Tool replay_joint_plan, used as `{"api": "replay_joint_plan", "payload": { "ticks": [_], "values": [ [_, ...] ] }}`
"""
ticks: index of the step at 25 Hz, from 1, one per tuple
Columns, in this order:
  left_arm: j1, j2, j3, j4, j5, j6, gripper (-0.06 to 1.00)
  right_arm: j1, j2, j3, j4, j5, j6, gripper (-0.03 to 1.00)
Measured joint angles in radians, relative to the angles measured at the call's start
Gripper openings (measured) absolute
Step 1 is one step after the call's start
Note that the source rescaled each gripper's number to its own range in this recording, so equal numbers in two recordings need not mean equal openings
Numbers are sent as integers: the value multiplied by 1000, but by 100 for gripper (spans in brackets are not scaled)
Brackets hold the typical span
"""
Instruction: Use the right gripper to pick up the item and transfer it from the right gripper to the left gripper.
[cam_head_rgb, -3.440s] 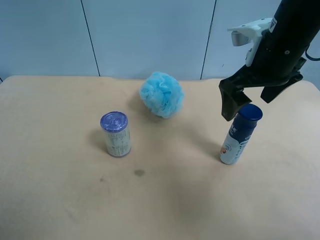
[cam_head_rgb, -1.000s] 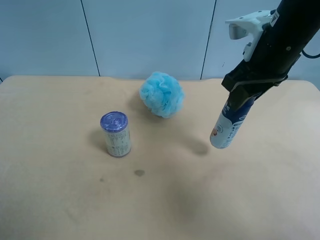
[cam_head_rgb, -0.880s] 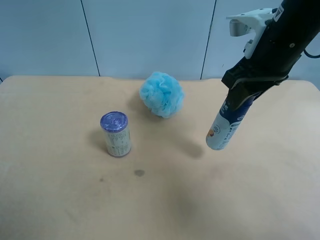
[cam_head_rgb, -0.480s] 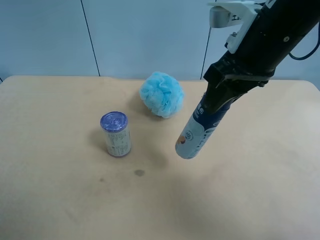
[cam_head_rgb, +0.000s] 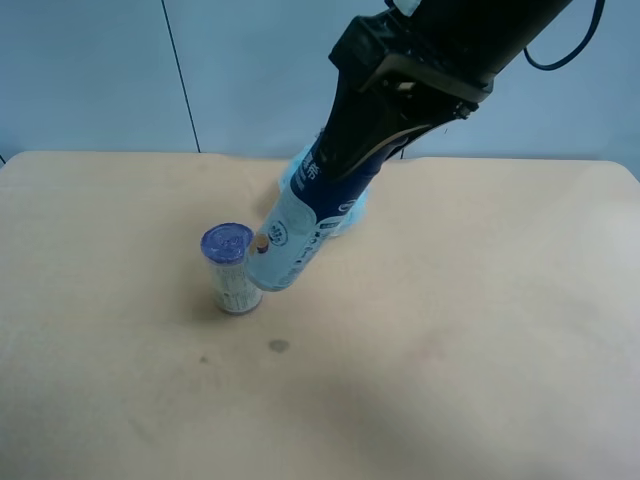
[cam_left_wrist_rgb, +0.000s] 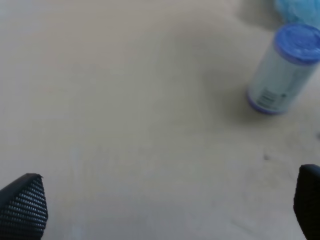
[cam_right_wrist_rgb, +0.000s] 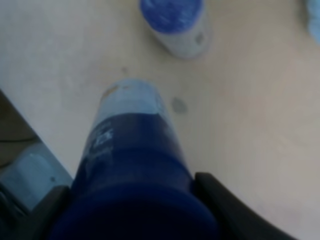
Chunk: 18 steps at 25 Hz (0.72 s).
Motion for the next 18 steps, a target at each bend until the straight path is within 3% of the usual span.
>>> {"api": "replay_joint_plan", "payload": {
  "ticks": [7, 12, 18],
  "values": [
    [-15, 219, -88, -118, -1, 234, 100, 0, 0, 0, 158, -59, -90, 0],
    [-143, 326, -138, -208, 5, 390, 100, 0, 0, 0, 215, -97, -134, 0],
    [-303, 451, -201, -214, 6, 444, 100, 0, 12, 0, 254, -101, -158, 0]
  ]
}}
